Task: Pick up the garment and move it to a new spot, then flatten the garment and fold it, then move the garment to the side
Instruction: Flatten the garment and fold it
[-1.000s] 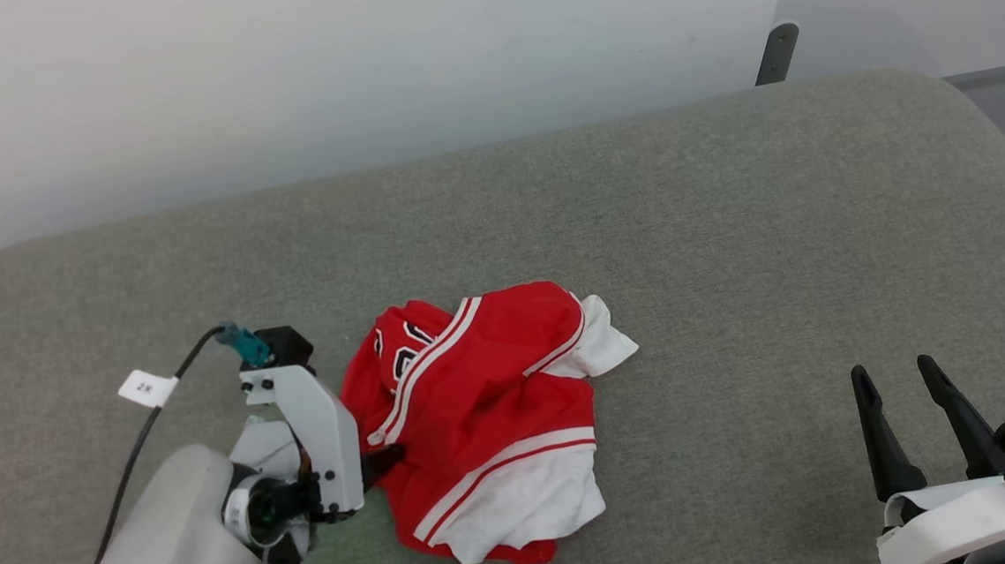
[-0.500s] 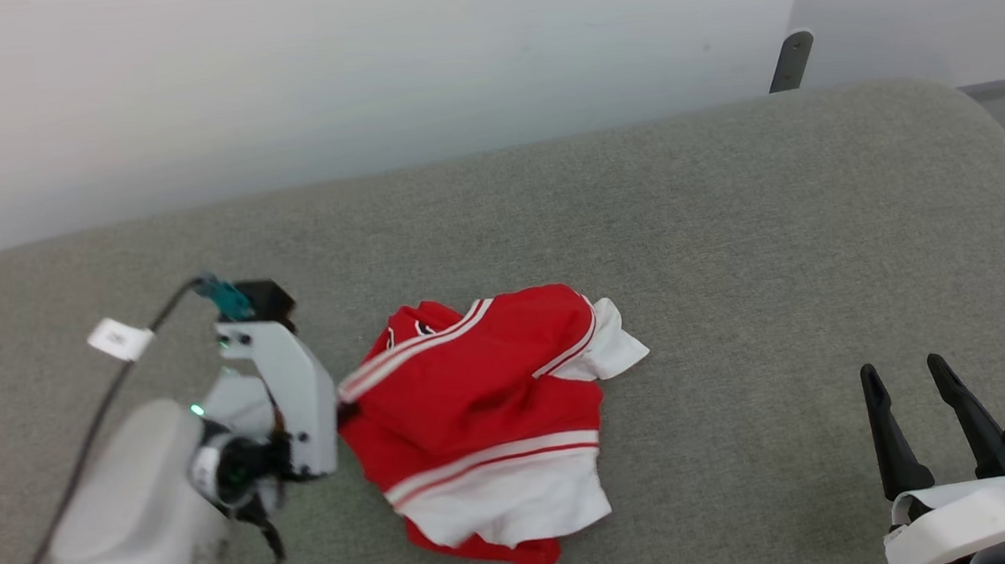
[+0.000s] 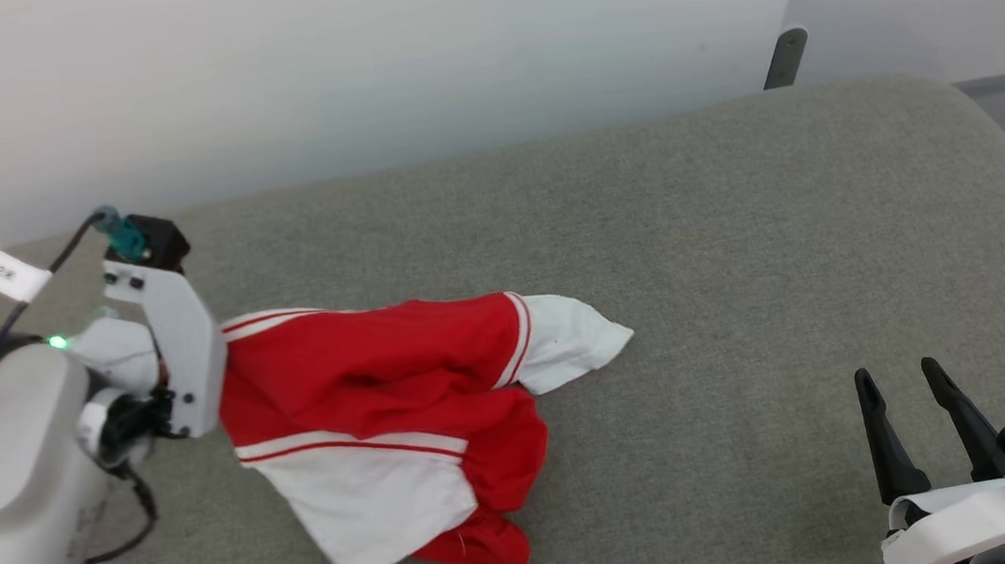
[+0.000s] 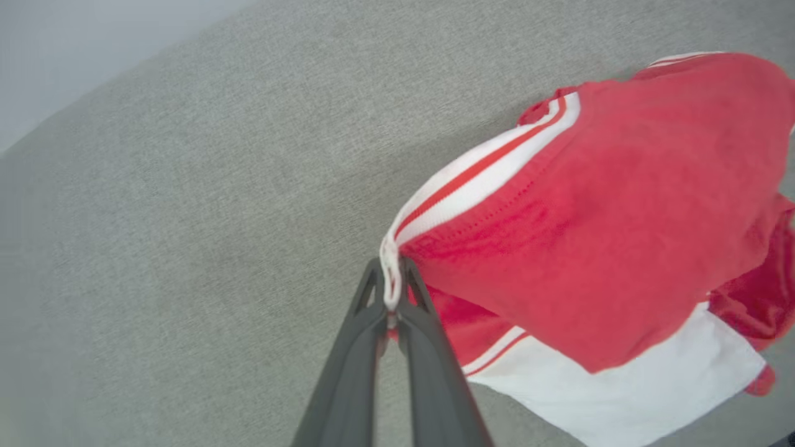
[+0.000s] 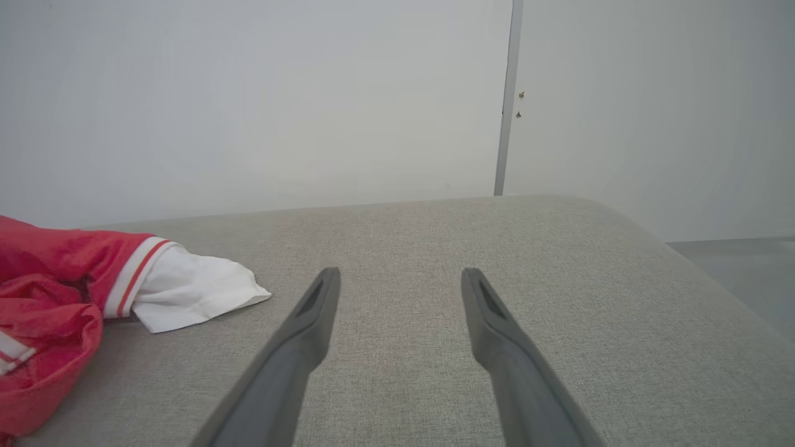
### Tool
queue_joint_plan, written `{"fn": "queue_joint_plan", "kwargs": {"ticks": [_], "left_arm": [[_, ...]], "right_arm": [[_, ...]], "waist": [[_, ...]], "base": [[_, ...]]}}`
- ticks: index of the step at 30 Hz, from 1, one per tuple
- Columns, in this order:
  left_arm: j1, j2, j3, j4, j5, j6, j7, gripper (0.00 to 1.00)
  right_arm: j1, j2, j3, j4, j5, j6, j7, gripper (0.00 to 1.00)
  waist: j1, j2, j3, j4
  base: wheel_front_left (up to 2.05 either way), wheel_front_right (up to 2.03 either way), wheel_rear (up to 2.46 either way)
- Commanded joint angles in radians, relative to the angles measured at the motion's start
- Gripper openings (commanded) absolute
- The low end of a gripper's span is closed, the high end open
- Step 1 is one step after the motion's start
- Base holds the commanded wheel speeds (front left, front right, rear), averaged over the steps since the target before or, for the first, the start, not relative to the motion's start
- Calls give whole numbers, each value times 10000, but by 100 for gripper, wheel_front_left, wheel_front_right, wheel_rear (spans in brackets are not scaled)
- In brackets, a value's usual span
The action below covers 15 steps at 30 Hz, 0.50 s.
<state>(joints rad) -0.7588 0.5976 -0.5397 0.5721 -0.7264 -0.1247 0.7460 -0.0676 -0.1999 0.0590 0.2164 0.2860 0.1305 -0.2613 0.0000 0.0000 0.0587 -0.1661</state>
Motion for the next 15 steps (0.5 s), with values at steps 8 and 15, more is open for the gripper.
{"fn": "queue_joint_plan", "kwargs": {"ticks": [8,15], "left_arm": [[-121,278,-271,584,110,-51,-657,0],[-56,-179,-312,1431,-263,-59,-1366,13]], "right_arm": [[-88,-76,77,-77,36,6,-54,100],[-251,-87,83,-112,36,6,-54,100]], "waist": [[0,0,460,-237],[0,0,799,-268]], "base": [[0,0,0],[0,0,0]]}}
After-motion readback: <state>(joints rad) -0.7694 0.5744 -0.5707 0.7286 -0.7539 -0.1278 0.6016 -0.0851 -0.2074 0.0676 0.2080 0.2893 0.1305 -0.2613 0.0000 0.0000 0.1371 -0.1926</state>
